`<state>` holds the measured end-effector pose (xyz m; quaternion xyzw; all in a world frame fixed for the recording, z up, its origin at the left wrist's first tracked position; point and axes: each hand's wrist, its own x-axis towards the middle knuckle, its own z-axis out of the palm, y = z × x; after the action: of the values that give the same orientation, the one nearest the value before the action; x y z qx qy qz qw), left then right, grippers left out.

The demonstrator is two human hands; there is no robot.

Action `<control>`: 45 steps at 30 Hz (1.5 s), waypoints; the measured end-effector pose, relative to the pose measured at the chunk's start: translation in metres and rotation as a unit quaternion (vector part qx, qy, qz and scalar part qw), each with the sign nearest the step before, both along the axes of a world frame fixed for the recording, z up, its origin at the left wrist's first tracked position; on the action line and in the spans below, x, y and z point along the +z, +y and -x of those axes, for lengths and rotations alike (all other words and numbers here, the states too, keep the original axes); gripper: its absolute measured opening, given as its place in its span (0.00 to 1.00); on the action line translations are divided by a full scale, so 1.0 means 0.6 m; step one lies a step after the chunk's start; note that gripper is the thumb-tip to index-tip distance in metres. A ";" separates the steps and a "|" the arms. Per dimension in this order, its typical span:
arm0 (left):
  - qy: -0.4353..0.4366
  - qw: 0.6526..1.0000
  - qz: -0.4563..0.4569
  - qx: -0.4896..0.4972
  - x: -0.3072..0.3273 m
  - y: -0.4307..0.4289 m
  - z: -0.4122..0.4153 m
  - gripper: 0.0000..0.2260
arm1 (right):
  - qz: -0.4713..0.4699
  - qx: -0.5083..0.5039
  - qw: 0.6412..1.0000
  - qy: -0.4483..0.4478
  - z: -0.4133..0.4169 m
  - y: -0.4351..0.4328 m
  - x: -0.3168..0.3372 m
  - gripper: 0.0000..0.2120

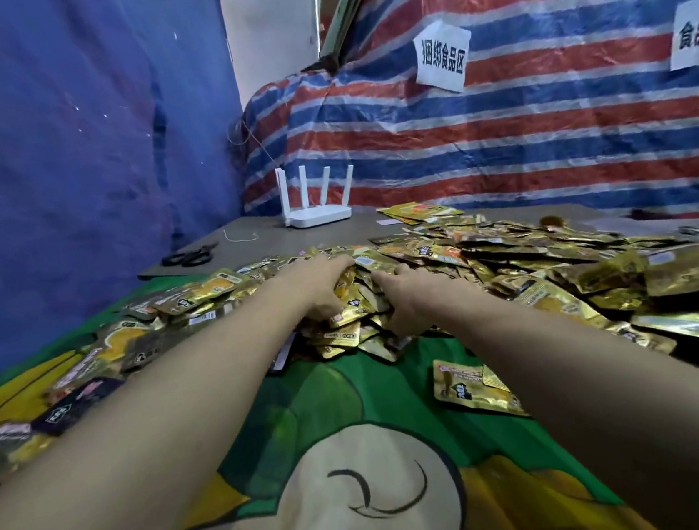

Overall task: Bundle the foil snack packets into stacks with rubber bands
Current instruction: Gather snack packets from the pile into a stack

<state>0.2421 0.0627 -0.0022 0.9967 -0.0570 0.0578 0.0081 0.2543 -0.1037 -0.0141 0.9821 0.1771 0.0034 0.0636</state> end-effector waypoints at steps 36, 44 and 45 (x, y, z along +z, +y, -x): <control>-0.352 0.557 0.747 0.090 0.009 -0.067 0.258 0.10 | -0.644 0.059 0.761 -0.047 0.223 -0.113 0.103 0.09; -0.210 0.542 0.812 0.051 -0.042 -0.086 0.272 0.12 | -0.579 0.151 0.797 0.086 0.257 -0.105 0.067 0.09; -0.184 0.552 0.813 0.031 -0.047 -0.090 0.274 0.12 | -0.593 0.169 0.783 0.082 0.259 -0.103 0.063 0.12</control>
<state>0.0779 0.0086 -0.0304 0.5350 0.0450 0.2615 0.8021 0.0988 -0.1655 0.0238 0.7769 0.3080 0.0377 -0.5478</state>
